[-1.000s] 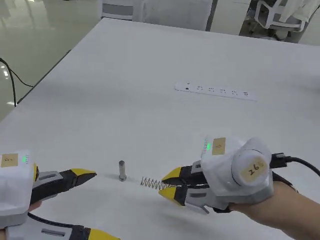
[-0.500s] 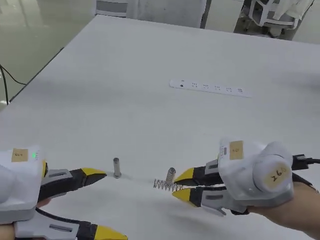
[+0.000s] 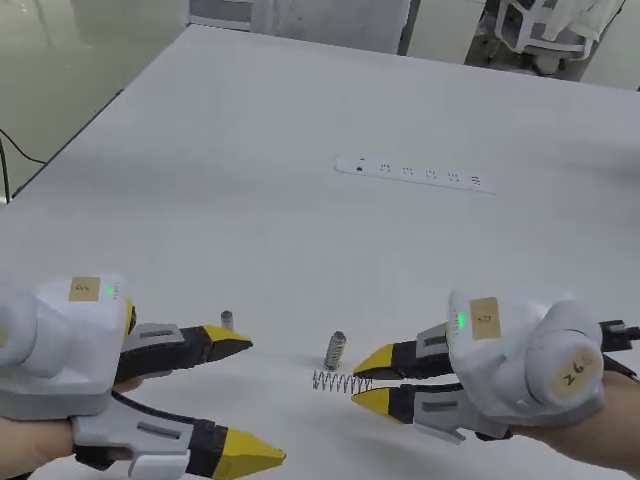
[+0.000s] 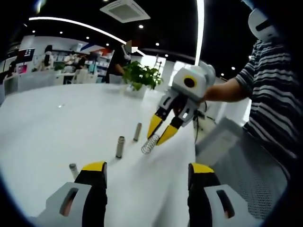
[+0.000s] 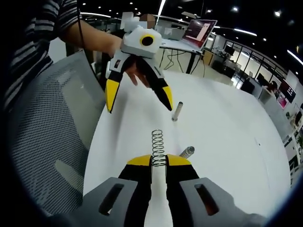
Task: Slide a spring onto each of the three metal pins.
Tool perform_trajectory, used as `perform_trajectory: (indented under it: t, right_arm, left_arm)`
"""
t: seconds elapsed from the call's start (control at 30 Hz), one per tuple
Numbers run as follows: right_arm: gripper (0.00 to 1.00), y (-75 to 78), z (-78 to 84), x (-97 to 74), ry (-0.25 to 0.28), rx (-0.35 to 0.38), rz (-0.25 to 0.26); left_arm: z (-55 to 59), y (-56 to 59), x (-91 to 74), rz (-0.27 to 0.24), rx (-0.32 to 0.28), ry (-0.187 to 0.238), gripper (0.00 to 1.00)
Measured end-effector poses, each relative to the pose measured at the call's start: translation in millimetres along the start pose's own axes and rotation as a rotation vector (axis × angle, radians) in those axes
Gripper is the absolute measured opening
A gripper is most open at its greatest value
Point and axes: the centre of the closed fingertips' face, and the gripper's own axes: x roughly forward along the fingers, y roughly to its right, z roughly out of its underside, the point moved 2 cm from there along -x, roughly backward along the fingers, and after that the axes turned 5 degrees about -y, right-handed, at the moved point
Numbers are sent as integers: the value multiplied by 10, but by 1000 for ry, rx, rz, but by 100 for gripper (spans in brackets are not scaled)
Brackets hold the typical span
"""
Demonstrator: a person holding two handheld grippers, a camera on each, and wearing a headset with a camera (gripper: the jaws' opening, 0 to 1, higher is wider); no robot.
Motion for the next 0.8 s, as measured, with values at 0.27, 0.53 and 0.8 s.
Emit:
perform_trajectory:
  t: [0.27,0.53,0.8]
  right_arm:
    - [7,-18,-15,-40,11,-2,6]
    - [7,-51,-48,-82,28,-11,5]
    - [7,-63,-49,-109,40,2,7]
  left_arm:
    - [-81,26,176,45,36,20,48]
    - [-158,69,315,88,51,33,34]
    - [-195,114,396,114,75,31,24]
